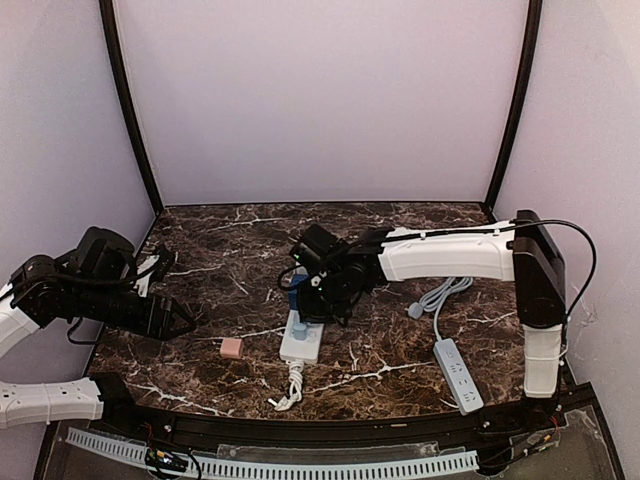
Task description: Insert the plug
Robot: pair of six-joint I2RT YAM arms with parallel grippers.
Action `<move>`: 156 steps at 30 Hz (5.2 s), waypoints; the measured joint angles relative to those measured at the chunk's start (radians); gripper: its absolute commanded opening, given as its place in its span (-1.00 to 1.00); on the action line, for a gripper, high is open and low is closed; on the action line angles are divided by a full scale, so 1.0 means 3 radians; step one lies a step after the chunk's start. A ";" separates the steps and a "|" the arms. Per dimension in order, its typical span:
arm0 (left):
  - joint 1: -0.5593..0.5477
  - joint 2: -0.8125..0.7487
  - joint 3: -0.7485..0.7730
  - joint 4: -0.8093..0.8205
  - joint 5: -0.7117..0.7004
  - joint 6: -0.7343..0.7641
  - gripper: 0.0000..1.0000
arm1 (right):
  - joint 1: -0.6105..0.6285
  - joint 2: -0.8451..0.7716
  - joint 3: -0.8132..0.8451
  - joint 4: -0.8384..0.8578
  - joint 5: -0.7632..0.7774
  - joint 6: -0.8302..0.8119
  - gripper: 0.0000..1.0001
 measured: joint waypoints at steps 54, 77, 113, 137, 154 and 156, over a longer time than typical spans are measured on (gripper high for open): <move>0.0159 0.2171 -0.0291 0.0881 0.0259 -0.0056 0.13 | 0.0020 -0.1259 -0.0145 -0.1439 0.0969 -0.0654 0.46; 0.0313 0.2780 -0.0010 0.1344 0.0792 -0.0167 -0.14 | -0.0078 -0.1500 -0.0364 -0.1499 0.1008 -0.0734 0.50; 0.0289 0.2241 0.0381 0.0753 0.0837 0.3147 0.50 | -0.0150 -0.1854 -0.0627 -0.1526 0.1134 -0.0898 0.54; 0.0292 0.2696 -0.0230 0.1957 0.0847 0.3902 0.40 | -0.0154 -0.1968 -0.0600 -0.1628 0.1115 -0.0804 0.97; 0.0292 0.2937 -0.0071 0.1896 0.0683 0.3924 0.21 | -0.0154 -0.1987 -0.0600 -0.1644 0.1118 -0.0888 0.97; 0.0292 0.2942 -0.0071 0.1896 0.0682 0.3913 0.19 | -0.0154 -0.1989 -0.0604 -0.1644 0.1118 -0.0893 0.97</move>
